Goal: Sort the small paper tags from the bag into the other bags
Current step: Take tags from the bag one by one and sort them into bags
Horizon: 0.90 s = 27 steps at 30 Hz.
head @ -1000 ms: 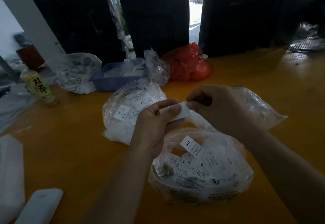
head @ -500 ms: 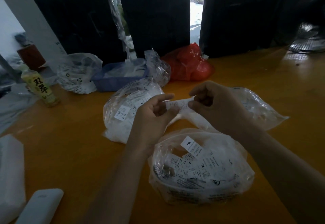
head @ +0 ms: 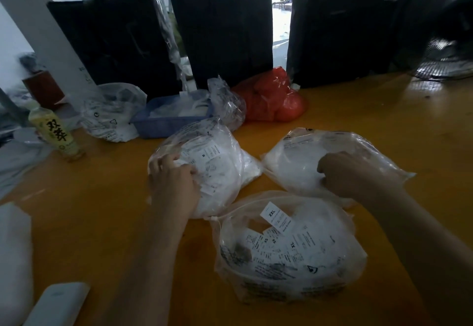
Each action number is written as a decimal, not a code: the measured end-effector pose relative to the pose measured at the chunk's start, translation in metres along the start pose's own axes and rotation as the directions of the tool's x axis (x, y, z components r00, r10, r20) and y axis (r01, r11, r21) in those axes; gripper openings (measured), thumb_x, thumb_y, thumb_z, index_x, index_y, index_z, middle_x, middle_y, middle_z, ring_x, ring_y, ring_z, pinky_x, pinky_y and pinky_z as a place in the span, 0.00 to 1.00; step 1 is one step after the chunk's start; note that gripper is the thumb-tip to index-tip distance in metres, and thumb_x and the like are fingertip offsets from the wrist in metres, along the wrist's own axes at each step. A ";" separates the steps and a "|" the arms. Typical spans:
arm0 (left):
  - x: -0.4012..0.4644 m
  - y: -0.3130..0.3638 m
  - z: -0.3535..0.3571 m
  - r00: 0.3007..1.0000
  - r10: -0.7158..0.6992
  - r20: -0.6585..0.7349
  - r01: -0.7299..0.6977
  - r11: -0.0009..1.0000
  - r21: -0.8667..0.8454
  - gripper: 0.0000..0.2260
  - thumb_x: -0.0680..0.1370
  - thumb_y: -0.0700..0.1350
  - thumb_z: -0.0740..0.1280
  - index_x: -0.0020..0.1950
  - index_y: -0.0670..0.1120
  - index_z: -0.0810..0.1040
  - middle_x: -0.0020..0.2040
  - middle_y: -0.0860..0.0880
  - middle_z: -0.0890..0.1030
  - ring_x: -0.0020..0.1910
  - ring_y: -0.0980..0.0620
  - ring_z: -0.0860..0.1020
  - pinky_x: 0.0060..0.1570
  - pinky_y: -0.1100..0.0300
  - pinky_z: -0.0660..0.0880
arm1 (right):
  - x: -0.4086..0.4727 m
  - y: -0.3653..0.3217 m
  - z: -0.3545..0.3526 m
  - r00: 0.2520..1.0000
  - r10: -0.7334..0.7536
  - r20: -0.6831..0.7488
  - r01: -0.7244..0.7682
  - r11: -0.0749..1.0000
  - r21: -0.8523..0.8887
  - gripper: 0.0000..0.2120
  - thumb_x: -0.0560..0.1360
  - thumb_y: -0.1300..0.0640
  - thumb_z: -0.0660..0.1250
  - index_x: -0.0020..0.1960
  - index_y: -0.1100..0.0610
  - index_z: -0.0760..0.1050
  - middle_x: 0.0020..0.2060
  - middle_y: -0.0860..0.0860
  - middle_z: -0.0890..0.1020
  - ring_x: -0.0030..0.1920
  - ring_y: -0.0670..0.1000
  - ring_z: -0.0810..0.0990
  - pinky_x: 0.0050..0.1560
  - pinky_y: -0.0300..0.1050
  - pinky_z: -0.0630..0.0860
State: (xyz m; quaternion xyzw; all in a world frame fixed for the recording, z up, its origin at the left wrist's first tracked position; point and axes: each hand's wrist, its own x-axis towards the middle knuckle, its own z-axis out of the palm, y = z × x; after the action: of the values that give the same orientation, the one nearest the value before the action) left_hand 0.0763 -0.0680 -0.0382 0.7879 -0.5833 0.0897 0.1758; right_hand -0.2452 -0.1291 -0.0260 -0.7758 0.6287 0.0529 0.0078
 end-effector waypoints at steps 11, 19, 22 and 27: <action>-0.004 0.016 -0.003 0.988 0.139 0.063 -0.130 0.982 -0.134 0.16 0.84 0.41 0.62 0.70 0.51 0.80 0.68 0.51 0.80 0.67 0.47 0.75 0.68 0.48 0.71 | 0.005 -0.008 0.004 1.000 0.005 0.008 -0.006 0.992 0.128 0.08 0.80 0.51 0.69 0.51 0.55 0.83 0.46 0.52 0.86 0.45 0.52 0.84 0.52 0.50 0.82; -0.006 0.022 -0.007 0.972 0.186 0.142 -0.143 0.953 -0.266 0.22 0.83 0.35 0.61 0.75 0.52 0.75 0.73 0.52 0.77 0.73 0.50 0.72 0.75 0.48 0.68 | -0.009 -0.007 -0.020 0.997 0.019 -0.078 -0.012 0.996 0.084 0.16 0.80 0.59 0.62 0.33 0.58 0.72 0.29 0.51 0.75 0.31 0.50 0.76 0.39 0.45 0.76; -0.007 0.024 -0.010 0.970 0.198 0.145 -0.149 0.945 -0.292 0.23 0.83 0.34 0.60 0.77 0.50 0.73 0.75 0.51 0.75 0.75 0.50 0.70 0.77 0.47 0.67 | -0.014 -0.009 -0.028 0.998 -0.009 -0.064 0.010 1.000 0.018 0.17 0.78 0.62 0.63 0.30 0.56 0.70 0.26 0.50 0.72 0.28 0.49 0.70 0.38 0.46 0.76; -0.010 0.030 -0.018 0.978 0.209 -0.011 -0.194 0.888 -0.417 0.18 0.84 0.36 0.60 0.71 0.48 0.78 0.71 0.50 0.79 0.73 0.50 0.72 0.76 0.48 0.68 | -0.016 -0.003 -0.033 0.997 0.005 -0.073 0.001 0.996 0.085 0.19 0.77 0.60 0.62 0.28 0.55 0.70 0.24 0.50 0.70 0.26 0.50 0.67 0.32 0.50 0.76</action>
State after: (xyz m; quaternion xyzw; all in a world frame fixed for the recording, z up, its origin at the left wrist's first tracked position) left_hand 0.0458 -0.0604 -0.0196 0.6689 -0.6706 -0.0324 0.3191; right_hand -0.2436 -0.1155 0.0077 -0.7755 0.6312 -0.0023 0.0179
